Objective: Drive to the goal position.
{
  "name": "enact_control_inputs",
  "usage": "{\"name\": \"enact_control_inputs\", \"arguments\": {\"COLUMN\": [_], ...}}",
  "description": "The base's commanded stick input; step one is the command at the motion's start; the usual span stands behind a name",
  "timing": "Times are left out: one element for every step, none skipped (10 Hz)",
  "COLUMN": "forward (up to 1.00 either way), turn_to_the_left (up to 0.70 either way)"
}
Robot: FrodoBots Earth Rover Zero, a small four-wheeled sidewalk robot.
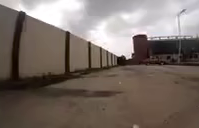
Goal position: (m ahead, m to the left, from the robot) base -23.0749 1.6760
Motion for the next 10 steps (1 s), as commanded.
{"name": "enact_control_inputs", "arguments": {"forward": [0.0,0.0,0.0,0.0,0.0,0.0,0.0,0.0,0.0,0.0], "turn_to_the_left": [0.45,0.45,0.45,0.45,0.45,0.45,0.45,0.45,0.45,0.45]}}
